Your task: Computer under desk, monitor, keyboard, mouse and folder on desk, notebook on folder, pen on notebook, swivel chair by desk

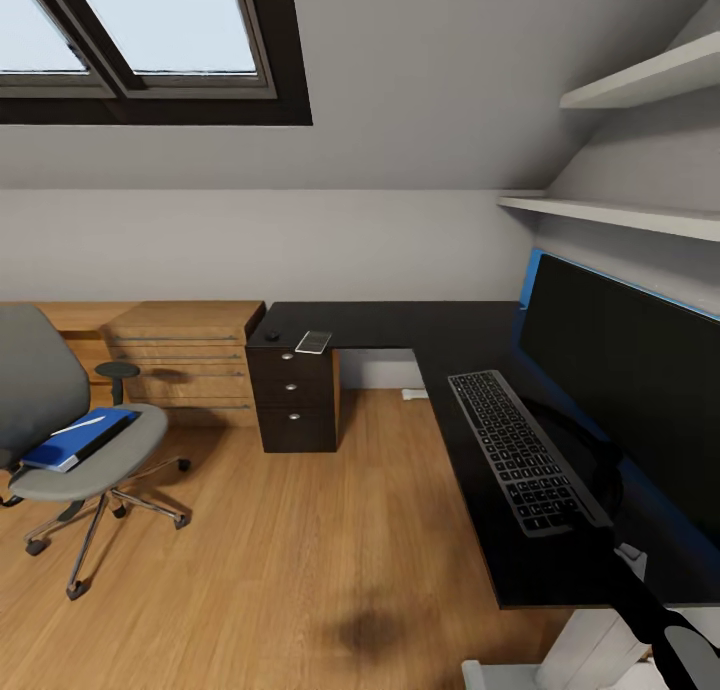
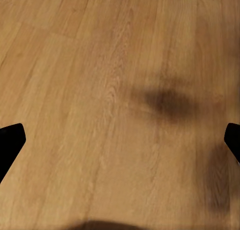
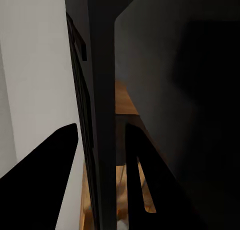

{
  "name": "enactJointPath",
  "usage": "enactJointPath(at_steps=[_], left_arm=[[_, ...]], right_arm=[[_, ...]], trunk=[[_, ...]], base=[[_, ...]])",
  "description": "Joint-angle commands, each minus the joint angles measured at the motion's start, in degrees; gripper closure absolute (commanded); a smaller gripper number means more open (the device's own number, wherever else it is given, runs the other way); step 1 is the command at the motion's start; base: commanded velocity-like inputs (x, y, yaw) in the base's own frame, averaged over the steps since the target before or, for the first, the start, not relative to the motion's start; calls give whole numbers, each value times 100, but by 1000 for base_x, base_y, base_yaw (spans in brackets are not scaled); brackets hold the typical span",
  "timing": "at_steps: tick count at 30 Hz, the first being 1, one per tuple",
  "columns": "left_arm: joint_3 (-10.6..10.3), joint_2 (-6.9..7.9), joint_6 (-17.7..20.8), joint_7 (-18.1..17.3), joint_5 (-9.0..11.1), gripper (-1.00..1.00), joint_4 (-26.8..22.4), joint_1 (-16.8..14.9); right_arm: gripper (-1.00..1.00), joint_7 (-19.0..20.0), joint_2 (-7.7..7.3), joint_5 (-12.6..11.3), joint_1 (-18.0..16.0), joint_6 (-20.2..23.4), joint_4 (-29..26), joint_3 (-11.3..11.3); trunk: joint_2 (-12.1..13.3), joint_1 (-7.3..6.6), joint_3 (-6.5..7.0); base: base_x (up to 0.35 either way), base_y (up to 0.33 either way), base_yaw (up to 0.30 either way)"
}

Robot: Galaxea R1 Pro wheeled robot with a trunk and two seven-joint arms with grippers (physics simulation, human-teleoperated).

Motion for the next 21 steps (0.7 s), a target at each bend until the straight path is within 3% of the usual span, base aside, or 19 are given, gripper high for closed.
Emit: enactJointPath(at_steps=[1,16,21], left_arm=[[43,-6,-2,-56,17,-100,2,-5],[47,-6,-13,-63,17,-100,2,-5],[51,-6,-46,-64,20,-100,2,-5]], right_arm=[[100,-5,2,-35,-4,26,2,-8],[100,-466,24,-42,-4,-103,2,16],[100,-779,48,-47,-4,-108,2,12]], trunk=[[-3,0,-6],[-3,0,-6],[-3,0,-6]], base=[[0,0,0],[2,0,0],[156,0,0]])
